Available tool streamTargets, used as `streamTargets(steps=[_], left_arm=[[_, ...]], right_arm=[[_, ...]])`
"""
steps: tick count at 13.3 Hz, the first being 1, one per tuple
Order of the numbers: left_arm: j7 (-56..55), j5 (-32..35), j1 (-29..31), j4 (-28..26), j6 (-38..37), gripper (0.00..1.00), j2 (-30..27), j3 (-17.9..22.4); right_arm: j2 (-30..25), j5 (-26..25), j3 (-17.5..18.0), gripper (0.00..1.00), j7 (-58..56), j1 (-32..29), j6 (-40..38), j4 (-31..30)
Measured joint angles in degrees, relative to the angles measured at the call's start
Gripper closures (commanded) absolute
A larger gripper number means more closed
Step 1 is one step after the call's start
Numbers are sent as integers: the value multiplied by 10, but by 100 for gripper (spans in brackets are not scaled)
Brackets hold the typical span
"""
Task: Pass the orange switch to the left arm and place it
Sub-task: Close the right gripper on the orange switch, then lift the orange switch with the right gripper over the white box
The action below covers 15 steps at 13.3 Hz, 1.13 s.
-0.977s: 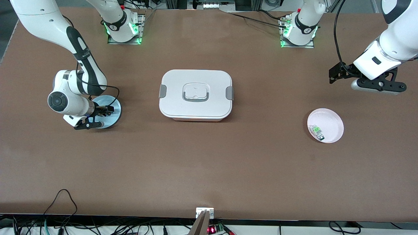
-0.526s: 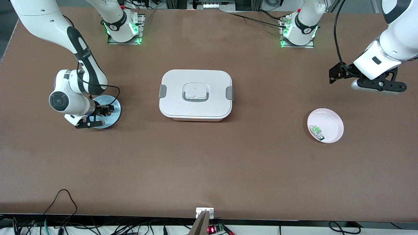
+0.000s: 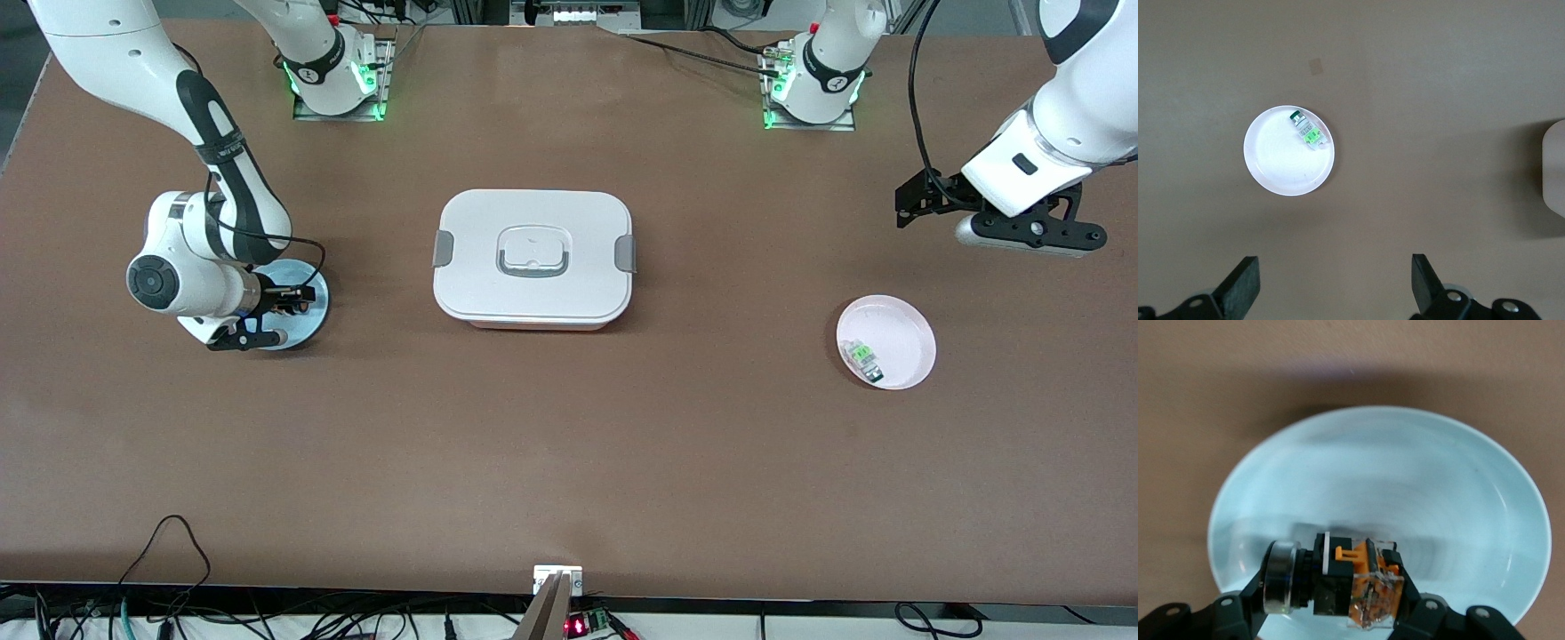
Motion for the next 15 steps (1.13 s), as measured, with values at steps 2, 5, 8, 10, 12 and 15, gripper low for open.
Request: streamTargets(steps=[2,5,8,10,12,15], left_arm=[[0,0,0,0,0,0,0,0],[0,0,0,0,0,0,0,0],[0,0,0,0,0,0,0,0],[0,0,0,0,0,0,0,0],[0,0,0,0,0,0,0,0],[0,0,0,0,0,0,0,0]], right_arm=[[-15,0,9,67,0,0,-22,22],[-57,1,20,67,0,0,-90,59],[-98,3,29,67,0,0,-173,110],[-117,19,44,67,0,0,-234,157],[-129,57,65,68,5,1,-287,208],[-140,123,96,70,7,1,-342,268]])
